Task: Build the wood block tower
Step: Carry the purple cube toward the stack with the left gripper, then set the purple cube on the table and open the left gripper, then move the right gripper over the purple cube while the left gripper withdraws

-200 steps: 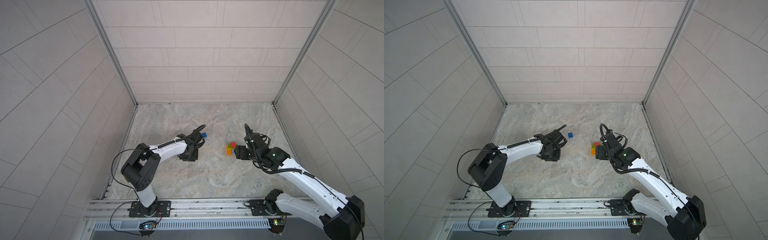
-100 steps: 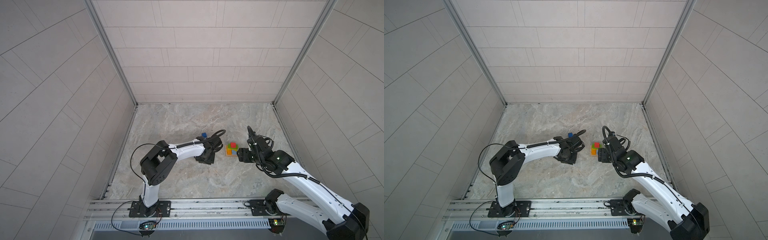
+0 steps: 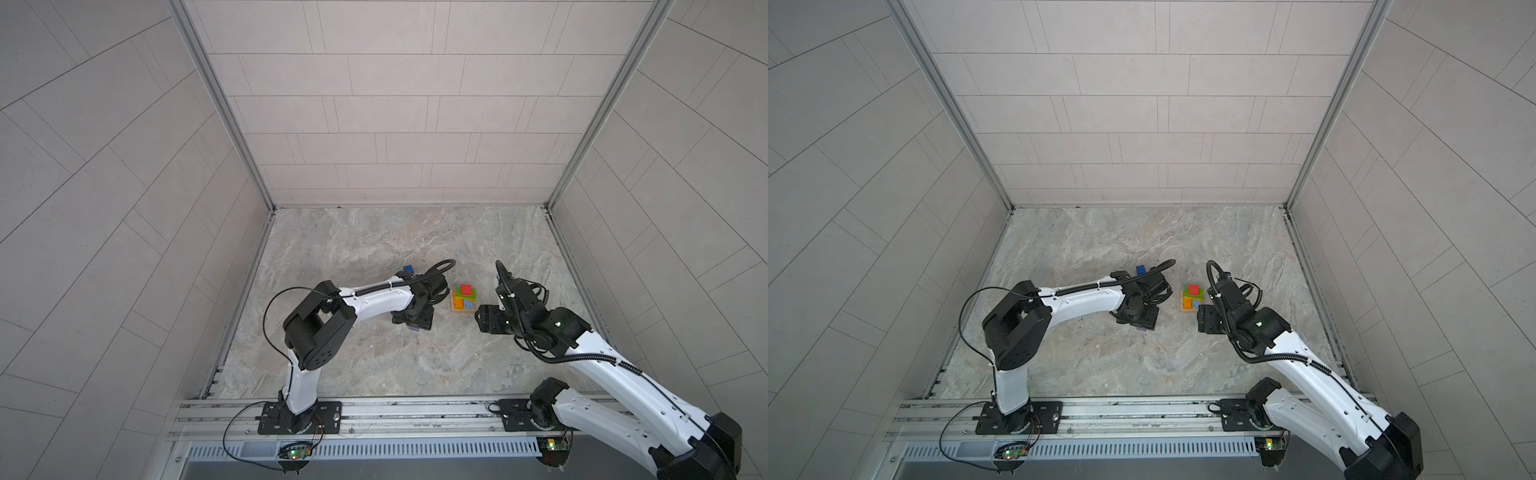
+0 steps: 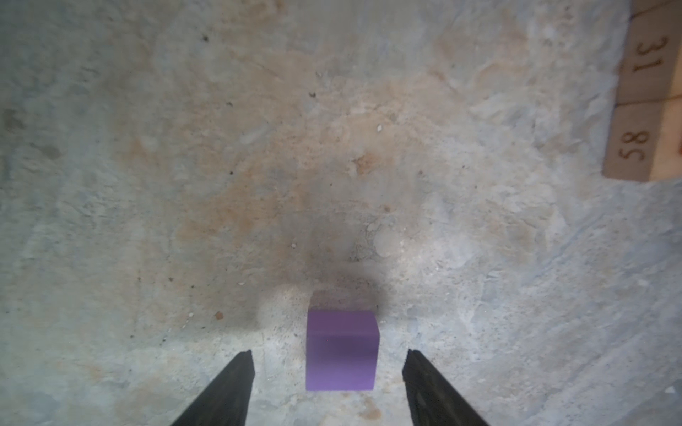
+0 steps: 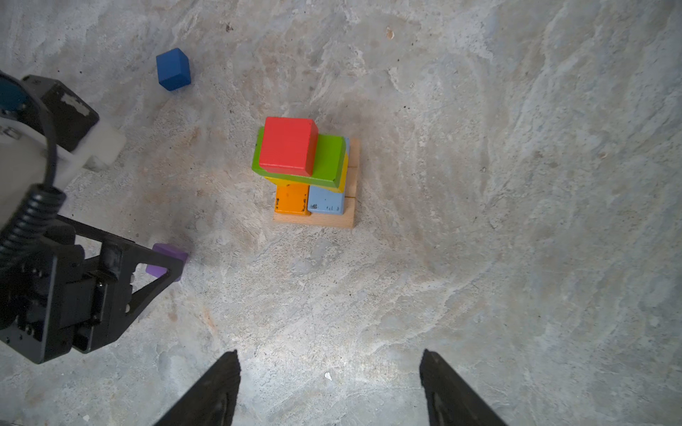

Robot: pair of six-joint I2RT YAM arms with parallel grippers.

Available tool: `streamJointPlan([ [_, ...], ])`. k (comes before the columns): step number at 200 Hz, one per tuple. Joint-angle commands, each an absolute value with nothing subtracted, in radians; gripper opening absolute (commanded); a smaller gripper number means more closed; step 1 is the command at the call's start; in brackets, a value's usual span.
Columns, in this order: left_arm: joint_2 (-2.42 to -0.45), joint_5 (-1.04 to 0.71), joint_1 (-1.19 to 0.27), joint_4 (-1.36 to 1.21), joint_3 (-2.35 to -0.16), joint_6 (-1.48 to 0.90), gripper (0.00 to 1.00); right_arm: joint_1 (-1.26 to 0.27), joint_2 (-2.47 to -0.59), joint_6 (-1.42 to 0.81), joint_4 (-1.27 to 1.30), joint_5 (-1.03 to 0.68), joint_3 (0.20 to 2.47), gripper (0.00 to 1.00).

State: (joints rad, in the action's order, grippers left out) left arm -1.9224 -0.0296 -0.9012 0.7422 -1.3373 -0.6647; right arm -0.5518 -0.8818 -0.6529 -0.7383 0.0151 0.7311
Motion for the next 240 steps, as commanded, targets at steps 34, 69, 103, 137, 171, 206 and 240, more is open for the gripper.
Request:
streamJointPlan([
  [34, -1.784, 0.017, -0.855, 0.857, -1.368, -0.578, 0.84, -0.658, -0.915, -0.767, -0.680, 0.068, 0.729, 0.78],
  [69, -1.708, 0.017, -0.793, 0.877, -1.352, -0.504, 0.92, -0.748, -0.992, -0.807, -0.639, 0.122, 0.756, 0.78],
  [103, -1.626, 0.011, -0.713, 0.903, -1.334, -0.436, 1.00, -0.803, -1.082, -0.831, -0.589, 0.147, 0.777, 0.78],
  [137, -1.542, -0.018, -0.616, 0.929, -1.310, -0.381, 1.00, -0.861, -1.170, -0.854, -0.555, 0.171, 0.811, 0.78],
  [171, -1.465, -0.071, -0.521, 0.965, -1.288, -0.326, 1.00, -0.922, -1.287, -0.867, -0.570, 0.187, 0.896, 0.79],
  [206, -1.380, -0.144, -0.422, 0.907, -1.194, -0.304, 1.00, -0.951, -1.428, -0.891, -0.594, 0.172, 0.992, 0.80],
  [240, -1.305, -0.178, -0.355, 0.831, -1.111, -0.337, 1.00, -0.991, -1.545, -0.943, -0.567, 0.175, 1.054, 0.76],
])
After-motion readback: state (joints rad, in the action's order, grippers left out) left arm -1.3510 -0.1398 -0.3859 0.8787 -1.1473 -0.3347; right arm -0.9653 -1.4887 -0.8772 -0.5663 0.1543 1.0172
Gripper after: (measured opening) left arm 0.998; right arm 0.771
